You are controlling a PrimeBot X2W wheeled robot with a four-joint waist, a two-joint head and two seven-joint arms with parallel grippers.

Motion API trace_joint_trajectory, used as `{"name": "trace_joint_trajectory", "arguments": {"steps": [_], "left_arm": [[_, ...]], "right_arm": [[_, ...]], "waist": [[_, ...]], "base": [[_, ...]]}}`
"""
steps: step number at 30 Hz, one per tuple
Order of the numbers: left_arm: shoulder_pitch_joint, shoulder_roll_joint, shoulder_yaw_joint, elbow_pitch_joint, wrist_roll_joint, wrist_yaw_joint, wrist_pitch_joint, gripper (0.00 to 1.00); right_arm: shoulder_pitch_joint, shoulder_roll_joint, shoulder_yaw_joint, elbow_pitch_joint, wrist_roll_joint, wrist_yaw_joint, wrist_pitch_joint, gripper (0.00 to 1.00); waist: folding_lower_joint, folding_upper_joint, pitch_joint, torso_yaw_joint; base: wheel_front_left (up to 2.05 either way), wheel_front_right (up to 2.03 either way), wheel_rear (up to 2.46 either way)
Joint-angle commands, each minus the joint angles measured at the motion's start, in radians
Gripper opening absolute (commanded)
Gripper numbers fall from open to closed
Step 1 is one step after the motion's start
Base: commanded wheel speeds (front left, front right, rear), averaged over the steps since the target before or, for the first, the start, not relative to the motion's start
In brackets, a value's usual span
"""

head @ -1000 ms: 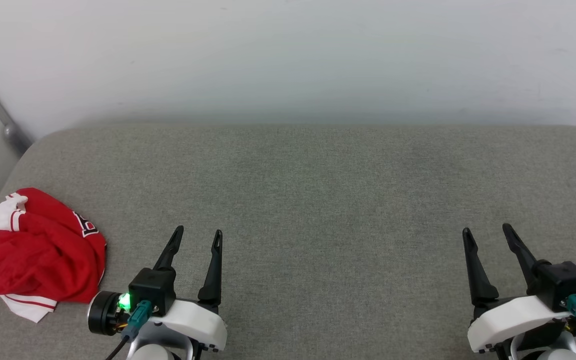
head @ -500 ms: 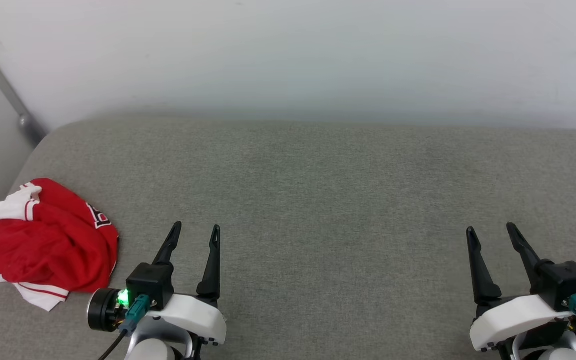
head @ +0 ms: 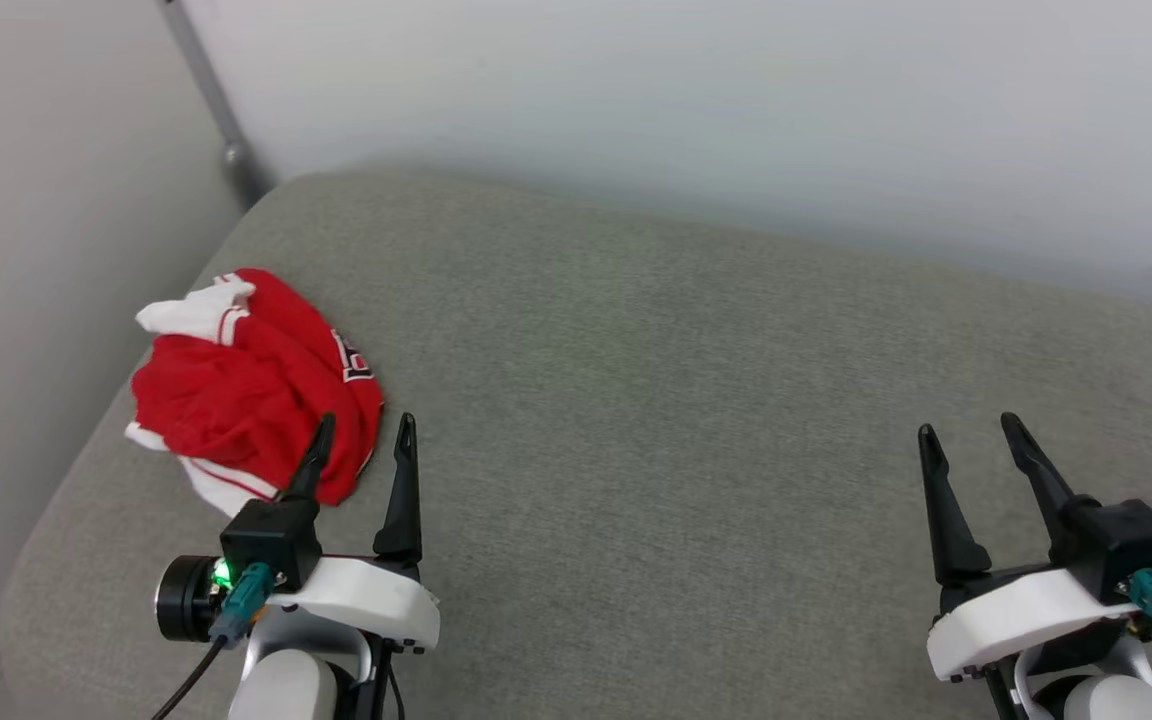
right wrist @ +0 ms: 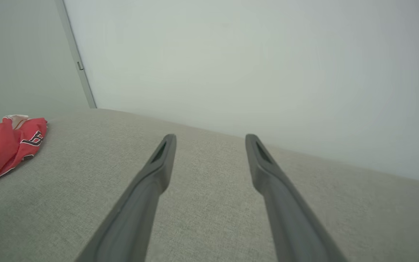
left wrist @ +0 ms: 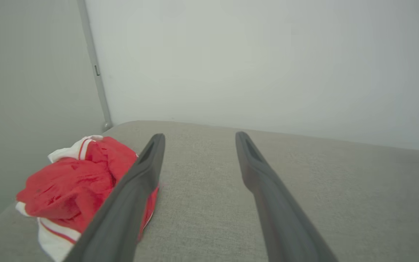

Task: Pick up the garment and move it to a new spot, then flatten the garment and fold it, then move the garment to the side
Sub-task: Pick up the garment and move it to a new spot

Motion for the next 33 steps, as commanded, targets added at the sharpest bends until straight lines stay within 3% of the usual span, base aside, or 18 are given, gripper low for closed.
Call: {"name": "trace_joint_trajectory", "arguments": {"steps": [1,8,14,27,33], "left_arm": [[-0.007,-0.003,0.007,-0.006,-0.008,0.003,-0.005,1.00],[0.006,-0.008,0.031,-0.023,-0.026,0.003,-0.005,1.00],[0.011,-0.010,0.043,-0.033,-0.037,0.008,-0.005,1.00],[0.029,-0.015,0.064,-0.070,-0.030,0.027,-0.005,1.00],[-0.055,-0.015,0.066,-0.063,-0.044,0.014,-0.005,1.00]], "right_arm": [[-0.016,0.001,0.007,-0.010,-0.004,0.000,0.005,1.00],[-0.022,0.001,0.035,-0.024,-0.013,0.000,0.015,1.00],[-0.026,0.001,0.050,-0.036,-0.018,0.000,0.020,1.00],[-0.054,0.001,0.077,-0.024,-0.024,0.000,0.030,1.00],[-0.068,0.001,0.070,-0.036,-0.033,0.000,0.041,1.00]], "waist": [[-0.0001,0.0000,0.017,0.076],[-0.0001,0.0000,0.034,0.195],[-0.0001,0.0000,0.044,0.251],[-0.0001,0.0000,0.060,0.262],[-0.0001,0.0000,0.090,0.251]], "base": [[0.00,0.00,0.00],[0.00,0.00,0.00],[0.00,0.00,0.00],[0.00,0.00,0.00],[0.00,0.00,0.00]]}}
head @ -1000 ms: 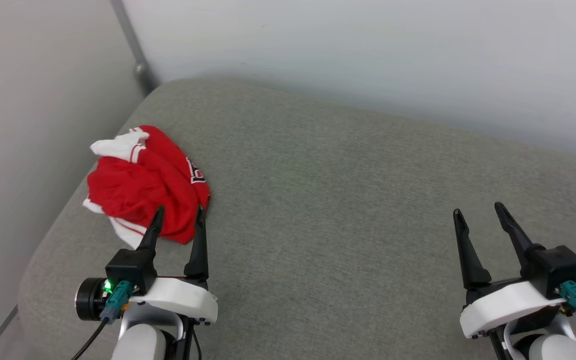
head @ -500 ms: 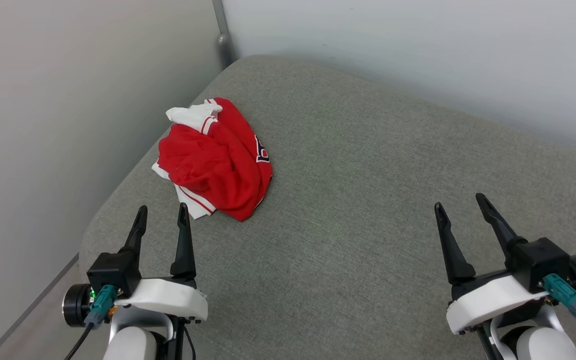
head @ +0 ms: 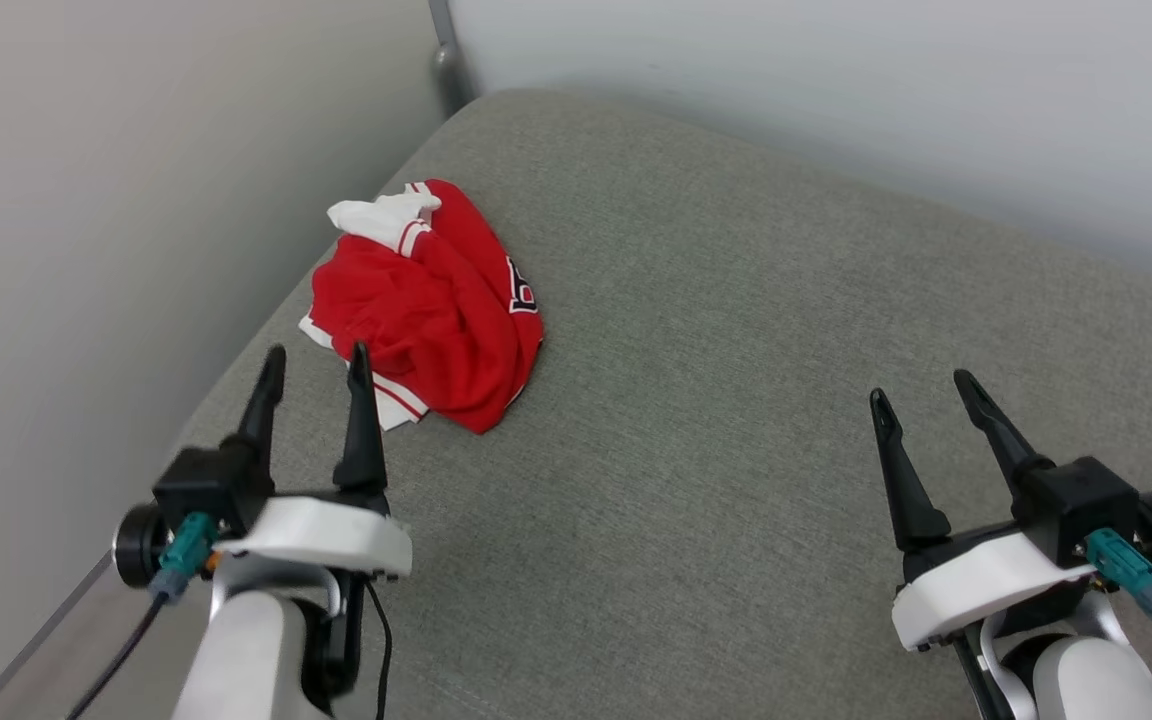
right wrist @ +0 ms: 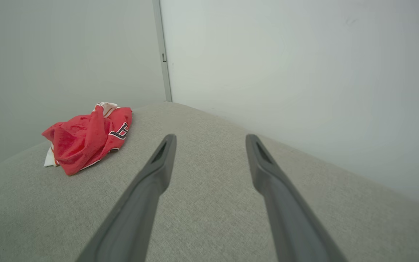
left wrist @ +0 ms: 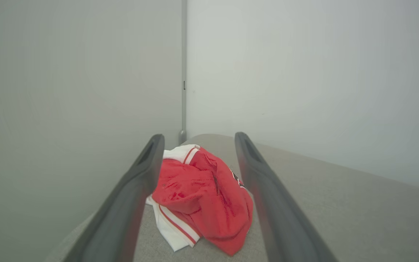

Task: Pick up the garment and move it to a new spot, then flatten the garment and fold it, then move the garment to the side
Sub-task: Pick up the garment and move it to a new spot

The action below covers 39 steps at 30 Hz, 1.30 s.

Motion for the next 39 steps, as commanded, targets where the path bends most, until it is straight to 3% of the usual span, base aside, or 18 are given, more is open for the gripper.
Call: {"name": "trace_joint_trajectory", "arguments": {"steps": [1,6,12,19,26,31,39], "left_arm": [[-0.040,0.000,0.008,0.002,-0.007,-0.003,-0.005,1.00],[-0.227,0.072,0.050,0.042,-0.014,-0.017,0.017,1.00],[-0.430,0.178,0.101,0.016,-0.032,-0.026,0.118,1.00],[-0.548,0.314,0.143,0.083,-0.092,-0.063,0.412,1.00],[-0.512,0.420,0.174,0.207,-0.174,-0.091,0.710,1.00],[-0.467,0.458,0.185,0.302,-0.228,-0.097,0.889,1.00],[-0.389,0.433,0.199,0.365,-0.310,-0.065,1.120,1.00]], "right_arm": [[-0.021,0.000,0.003,-0.011,-0.006,0.000,0.003,1.00],[-0.069,-0.002,0.022,-0.027,-0.010,0.000,0.016,1.00],[-0.122,-0.021,0.024,-0.038,-0.001,0.000,0.008,1.00],[-0.173,-0.037,0.027,-0.033,-0.006,0.000,-0.012,1.00],[-0.234,-0.031,0.049,-0.002,0.008,0.000,-0.048,1.00],[-0.261,-0.030,0.067,0.039,0.017,0.000,-0.073,1.00],[-0.279,-0.028,0.074,0.075,0.028,0.000,-0.090,1.00]], "waist": [[-0.0001,0.0000,0.021,-0.021],[-0.0001,0.0000,0.092,-0.108],[-0.0001,0.0000,0.202,-0.216],[-0.0001,0.0000,0.329,-0.305],[-0.0001,0.0000,0.432,-0.363],[-0.0001,0.0000,0.456,-0.386],[-0.0001,0.0000,0.449,-0.400]], "base": [[0.00,0.00,0.00],[0.00,0.00,0.00],[0.00,0.00,0.00],[0.00,0.00,0.00],[0.00,0.00,0.00],[0.00,0.00,0.00],[0.00,0.00,0.00]]}}
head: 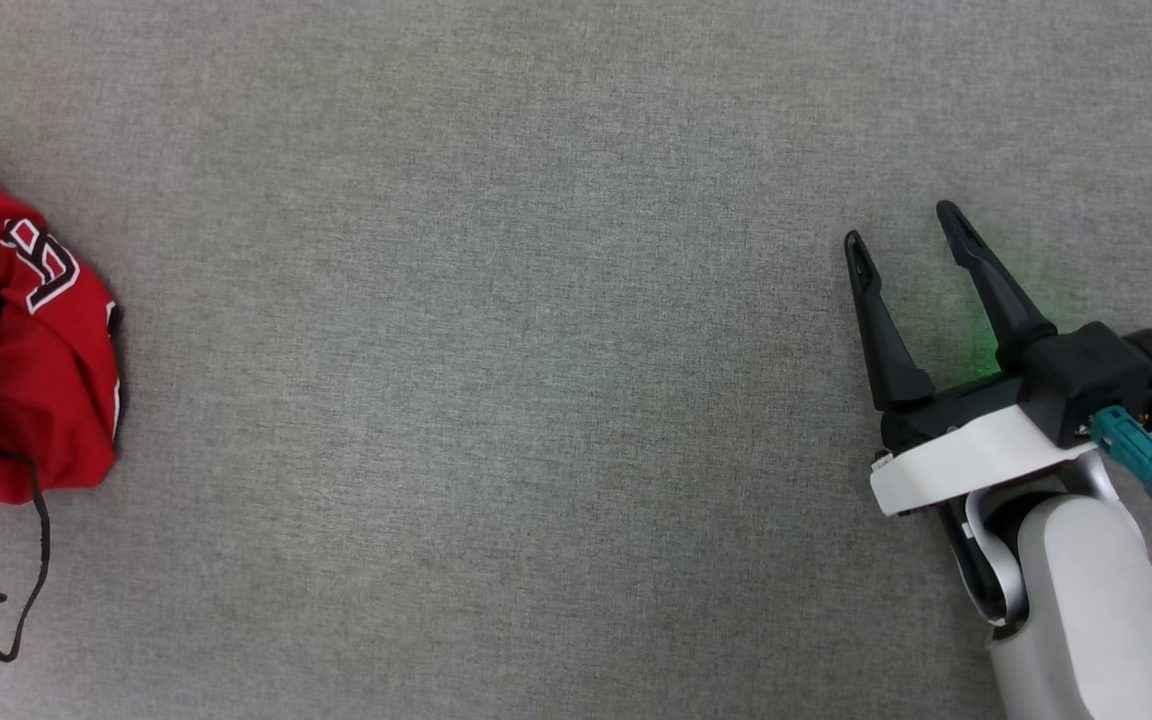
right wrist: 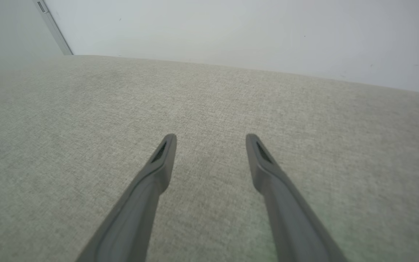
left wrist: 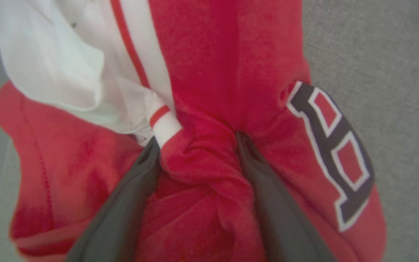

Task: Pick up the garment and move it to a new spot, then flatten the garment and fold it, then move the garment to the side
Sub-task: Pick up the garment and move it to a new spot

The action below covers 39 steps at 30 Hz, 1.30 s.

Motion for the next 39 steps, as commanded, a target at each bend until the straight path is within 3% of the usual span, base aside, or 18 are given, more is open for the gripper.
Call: {"name": "trace_joint_trajectory", "arguments": {"steps": [1,2,3,10,12,13,21,29,39], "left_arm": [[0.076,-0.049,-0.018,0.045,-0.010,0.008,0.045,0.64],[0.075,-0.055,-0.015,0.040,-0.012,0.013,0.040,0.37],[0.068,-0.054,-0.011,0.028,-0.003,0.023,0.007,0.00],[0.035,-0.041,0.003,-0.013,0.047,0.068,-0.165,0.00],[0.020,-0.036,0.004,-0.022,0.070,0.080,-0.240,0.00],[0.004,-0.048,-0.003,-0.024,0.093,0.085,-0.343,0.00],[-0.039,-0.072,-0.070,-0.051,0.176,0.062,-0.609,0.00],[-0.056,-0.189,-0.150,-0.072,0.179,0.031,-0.760,0.00],[0.011,-0.353,-0.313,-0.072,0.166,-0.030,-0.776,0.00]], "right_arm": [[-0.017,0.000,-0.001,0.003,0.005,0.000,-0.004,1.00],[-0.016,-0.001,-0.001,0.004,0.006,0.000,-0.004,1.00],[-0.014,-0.002,-0.003,0.005,0.006,0.000,-0.004,1.00],[0.032,-0.001,-0.028,0.018,0.000,0.000,-0.006,1.00],[0.048,0.004,-0.037,0.022,0.002,0.000,-0.008,1.00],[0.078,0.011,-0.054,0.028,0.003,0.000,-0.009,1.00],[0.175,0.026,-0.105,0.021,-0.009,0.000,-0.001,1.00],[0.259,0.029,-0.130,-0.015,0.026,0.000,0.032,1.00],[0.295,0.029,-0.129,-0.049,0.049,0.000,0.060,1.00]], "waist": [[-0.0001,0.0000,-0.005,-0.002],[-0.0001,0.0000,-0.009,-0.003],[-0.0001,0.0000,-0.015,-0.003],[-0.0001,0.0000,-0.108,0.007],[-0.0001,0.0000,-0.147,0.012],[-0.0001,0.0000,-0.215,0.022],[-0.0001,0.0000,-0.396,0.029],[-0.0001,0.0000,-0.505,-0.026],[-0.0001,0.0000,-0.514,-0.170]], "base": [[0.00,0.00,0.00],[0.00,0.00,0.00],[0.00,0.00,0.00],[0.00,0.00,0.00],[0.00,0.00,0.00],[0.00,0.00,0.00],[0.00,0.00,0.00],[0.00,0.00,0.00],[0.00,0.00,0.00]]}}
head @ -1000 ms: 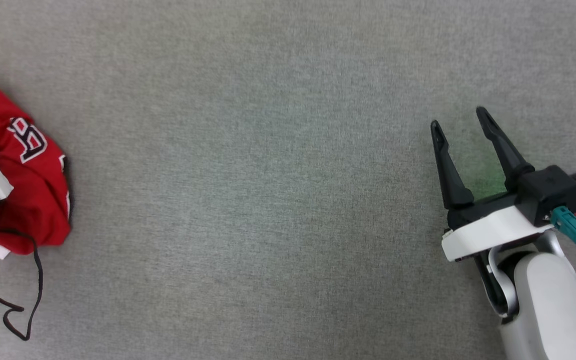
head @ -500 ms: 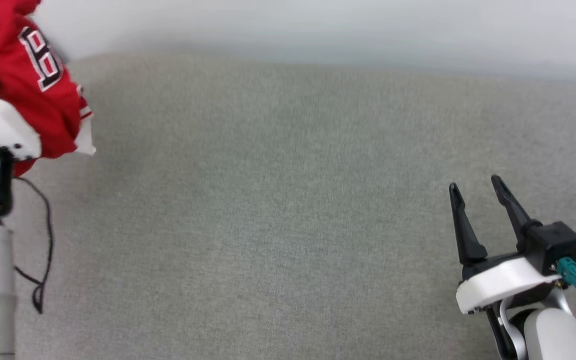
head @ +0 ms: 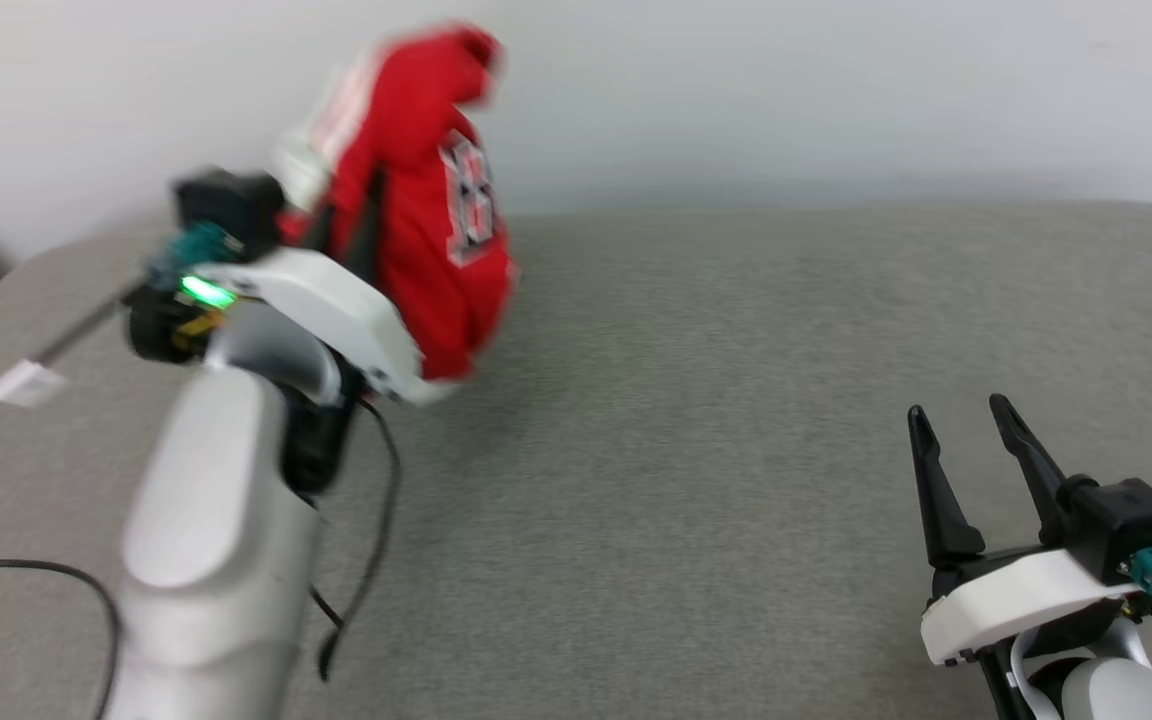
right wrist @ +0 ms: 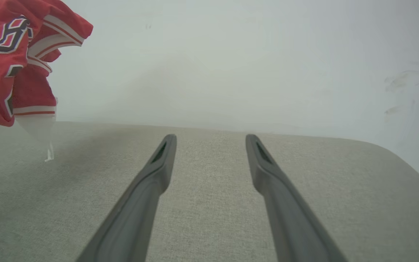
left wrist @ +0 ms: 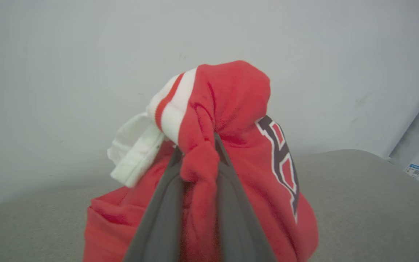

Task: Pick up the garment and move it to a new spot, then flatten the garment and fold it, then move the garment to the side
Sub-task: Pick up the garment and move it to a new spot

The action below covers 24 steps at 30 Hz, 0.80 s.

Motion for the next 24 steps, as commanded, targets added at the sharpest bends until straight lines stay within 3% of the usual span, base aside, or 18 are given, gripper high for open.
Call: {"name": "trace_joint_trajectory", "arguments": {"steps": [1,6,12,14,15,24], "left_arm": [[0.021,-0.008,-0.013,0.002,-0.005,-0.006,-0.003,0.00],[0.128,-0.070,-0.144,0.032,-0.041,-0.027,-0.006,0.00],[0.271,-0.098,-0.290,0.054,-0.093,-0.032,-0.035,0.02],[0.302,-0.099,-0.325,0.061,-0.096,-0.032,-0.049,0.52],[0.313,-0.101,-0.341,0.063,-0.096,-0.032,-0.058,1.00],[0.290,-0.107,-0.352,-0.008,-0.051,0.004,-0.267,1.00]], "right_arm": [[0.014,0.002,0.001,-0.004,0.002,0.000,0.002,1.00],[0.024,0.002,-0.006,-0.007,0.010,0.000,0.008,1.00],[0.035,0.002,-0.016,-0.011,0.014,0.000,0.009,1.00],[0.037,0.002,-0.017,-0.012,0.028,0.000,0.008,1.00],[0.037,0.002,-0.019,-0.013,0.028,0.000,0.006,1.00],[0.044,0.001,-0.032,-0.013,0.021,0.000,0.009,1.00]], "waist": [[0.0003,0.0000,0.001,-0.055],[0.0003,0.0000,0.015,-0.131],[0.0003,0.0000,0.029,-0.170],[0.0003,0.0000,0.034,-0.171],[0.0003,0.0000,0.036,-0.169],[0.0003,0.0000,0.006,-0.100]], "base": [[0.00,0.00,0.00],[0.00,0.00,0.00],[0.00,0.00,0.00],[0.00,0.00,0.00],[0.00,0.00,0.00],[0.00,0.00,0.00]]}}
